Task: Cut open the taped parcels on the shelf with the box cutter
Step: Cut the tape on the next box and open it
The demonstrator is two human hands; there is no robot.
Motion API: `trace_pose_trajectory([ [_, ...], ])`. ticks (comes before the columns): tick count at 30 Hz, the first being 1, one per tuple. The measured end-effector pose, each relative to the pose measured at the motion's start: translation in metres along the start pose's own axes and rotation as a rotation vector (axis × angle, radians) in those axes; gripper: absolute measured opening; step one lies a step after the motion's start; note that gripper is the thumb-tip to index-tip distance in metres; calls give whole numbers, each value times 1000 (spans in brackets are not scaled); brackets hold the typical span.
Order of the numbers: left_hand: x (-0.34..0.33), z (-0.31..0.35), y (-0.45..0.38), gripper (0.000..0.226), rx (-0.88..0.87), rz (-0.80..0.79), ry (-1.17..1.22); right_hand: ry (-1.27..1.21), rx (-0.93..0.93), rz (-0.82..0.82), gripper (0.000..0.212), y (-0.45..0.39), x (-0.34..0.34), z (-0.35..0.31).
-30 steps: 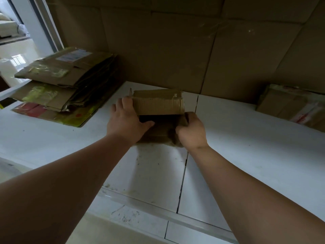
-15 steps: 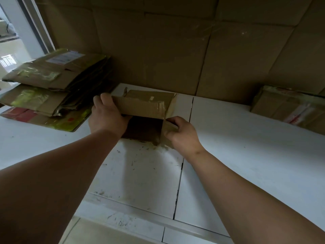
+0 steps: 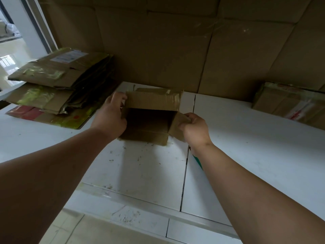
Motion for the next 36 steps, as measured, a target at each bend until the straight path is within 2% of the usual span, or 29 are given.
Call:
trace_pose_trajectory([
  [4, 6, -9, 5, 72, 15, 26, 45, 13, 28, -16, 31, 4, -5, -6],
  [7, 14, -16, 7, 81, 35, 33, 117, -18, 27, -25, 22, 8, -6, -6],
  [11, 18, -18, 11, 76, -20, -51, 17, -102, -39, -42, 14, 15, -9, -2],
  [14, 14, -16, 20, 70, -106, -144, -111, -252, -140, -32, 20, 22, -10, 3],
  [18, 13, -11, 34, 66, -218, -147, -164, -556, -287, -21, 34, 34, -12, 7],
  [23, 15, -18, 43, 64, -236, -172, -189, -761, -430, -40, 40, 47, -13, 12],
  [29, 19, -29, 52, 46, -275, -268, -382, -706, -552, -72, 45, 61, -12, 15],
  [33, 15, -27, 56, 65, -307, -393, -567, -602, -604, -7, 36, 64, -6, 16],
  [36, 12, -24, 61, 69, -330, -414, -642, -518, -578, -68, 24, 65, -11, 12],
])
Point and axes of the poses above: each hand's wrist, its own y-axis away from the middle knuckle, its own x-axis out of the back of the hand, z = x × y, the point moved 5 cm from there along -y, towards the middle knuckle, and after that the axes turned 10 degrees about -y, right-handed, at the moved point
